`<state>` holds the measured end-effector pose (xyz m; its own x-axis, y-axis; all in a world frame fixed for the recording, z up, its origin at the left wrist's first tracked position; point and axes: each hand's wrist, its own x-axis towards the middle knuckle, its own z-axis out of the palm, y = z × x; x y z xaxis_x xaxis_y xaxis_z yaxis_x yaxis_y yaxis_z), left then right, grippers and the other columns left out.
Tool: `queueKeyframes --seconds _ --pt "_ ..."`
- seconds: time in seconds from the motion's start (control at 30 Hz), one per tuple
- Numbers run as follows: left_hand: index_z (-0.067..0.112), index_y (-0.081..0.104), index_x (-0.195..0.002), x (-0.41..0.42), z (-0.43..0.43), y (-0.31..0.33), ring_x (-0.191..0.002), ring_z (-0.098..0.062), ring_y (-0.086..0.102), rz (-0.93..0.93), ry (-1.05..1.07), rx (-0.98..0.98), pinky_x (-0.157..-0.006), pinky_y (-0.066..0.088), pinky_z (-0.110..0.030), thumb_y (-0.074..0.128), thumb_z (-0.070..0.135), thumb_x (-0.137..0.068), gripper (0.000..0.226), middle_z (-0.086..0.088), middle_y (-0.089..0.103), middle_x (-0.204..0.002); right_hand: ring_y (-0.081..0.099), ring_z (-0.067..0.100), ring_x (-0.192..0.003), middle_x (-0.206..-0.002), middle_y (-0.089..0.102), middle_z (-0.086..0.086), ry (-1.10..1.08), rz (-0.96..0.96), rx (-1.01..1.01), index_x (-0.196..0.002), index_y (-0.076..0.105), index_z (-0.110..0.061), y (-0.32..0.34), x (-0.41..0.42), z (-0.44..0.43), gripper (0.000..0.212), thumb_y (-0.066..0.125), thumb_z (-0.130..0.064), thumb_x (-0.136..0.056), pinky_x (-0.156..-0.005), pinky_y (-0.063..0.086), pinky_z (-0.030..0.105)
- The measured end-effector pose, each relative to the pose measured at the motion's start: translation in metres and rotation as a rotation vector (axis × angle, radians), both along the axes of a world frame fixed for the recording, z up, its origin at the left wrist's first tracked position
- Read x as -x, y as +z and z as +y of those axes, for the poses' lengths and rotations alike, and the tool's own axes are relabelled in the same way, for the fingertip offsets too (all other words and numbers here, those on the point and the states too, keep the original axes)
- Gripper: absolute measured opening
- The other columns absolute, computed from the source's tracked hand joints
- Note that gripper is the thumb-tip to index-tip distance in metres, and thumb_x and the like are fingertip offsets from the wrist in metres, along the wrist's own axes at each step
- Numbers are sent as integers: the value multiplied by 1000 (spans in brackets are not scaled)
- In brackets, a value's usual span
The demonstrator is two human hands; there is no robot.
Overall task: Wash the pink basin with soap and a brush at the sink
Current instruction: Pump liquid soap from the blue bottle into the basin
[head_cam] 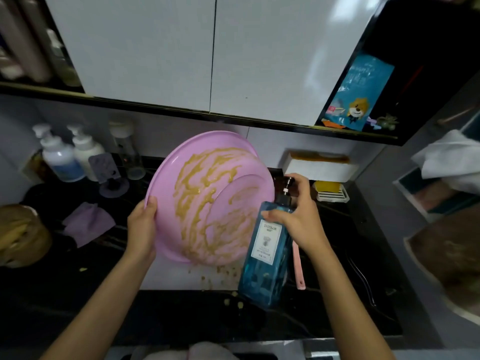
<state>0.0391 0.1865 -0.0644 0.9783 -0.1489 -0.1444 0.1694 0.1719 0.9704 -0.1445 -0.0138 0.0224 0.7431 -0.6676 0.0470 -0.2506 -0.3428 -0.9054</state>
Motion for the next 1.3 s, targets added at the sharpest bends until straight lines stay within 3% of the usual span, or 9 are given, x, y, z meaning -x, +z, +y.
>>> queueKeyframes --seconds 0.2,0.37,0.5,0.6,0.7,0.83,0.97,1.2,1.3 --pt "13 60 -110 10 2 -6 -84 -14 58 59 -30 32 -75 47 -28 45 22 -99 21 0 64 -95 65 18 -74 -82 65 -4 127 52 40 -109 42 -34 8 -34 11 69 79 -25 -52 -68 55 42" --pt "8 59 -116 13 4 -10 -100 -25 57 141 -38 48 -93 45 -41 46 26 -98 28 -14 62 -113 61 12 -86 -100 61 -12 257 130 97 -110 41 -31 -1 -39 38 70 81 -28 -52 -73 52 37" --pt "3 55 -124 13 7 -10 -104 -25 56 186 -18 90 -96 44 -39 44 26 -99 35 -13 61 -114 61 0 -77 -89 63 -16 287 194 106 -107 42 -28 -17 -13 39 68 85 -19 -56 -67 50 31" --pt "1 52 -127 12 10 -12 -98 -22 59 200 -19 125 -94 46 -36 42 25 -100 38 -10 62 -109 59 6 -76 -84 60 -10 210 250 150 -106 41 -29 -19 3 24 67 85 -19 -57 -61 46 22" --pt "7 54 -121 13 13 -13 -91 -18 60 200 -28 134 -86 48 -30 41 25 -100 31 -3 63 -100 64 18 -79 -86 65 -5 117 230 219 -104 36 -38 -13 6 10 69 83 -33 -53 -67 54 37" --pt "2 53 -127 15 14 -16 -102 -24 57 200 -22 97 -94 46 -38 42 26 -100 37 -11 62 -109 66 19 -89 -108 64 -5 96 227 373 -128 21 -41 -1 7 1 88 80 -39 -64 -75 55 40" --pt "4 53 -126 15 14 -22 -84 -11 58 152 -30 53 -81 47 -30 43 24 -100 35 -5 63 -101 65 27 -83 -108 64 2 -41 328 539 -138 16 -34 0 30 -24 92 76 -44 -70 -68 53 37" --pt "14 61 -101 19 10 -33 -83 -15 57 68 -238 -63 -79 45 -31 44 26 -99 21 5 66 -85 63 38 -102 -127 58 21 -498 351 534 -149 -7 -24 -35 87 -88 111 76 -37 -76 -73 49 37" --pt "10 61 -105 26 3 -31 -82 -16 59 23 -347 -110 -77 46 -32 44 26 -98 24 2 67 -86 49 33 -126 -140 46 18 -480 318 422 -145 -9 -38 -64 89 -103 117 81 -23 -72 -92 49 46"
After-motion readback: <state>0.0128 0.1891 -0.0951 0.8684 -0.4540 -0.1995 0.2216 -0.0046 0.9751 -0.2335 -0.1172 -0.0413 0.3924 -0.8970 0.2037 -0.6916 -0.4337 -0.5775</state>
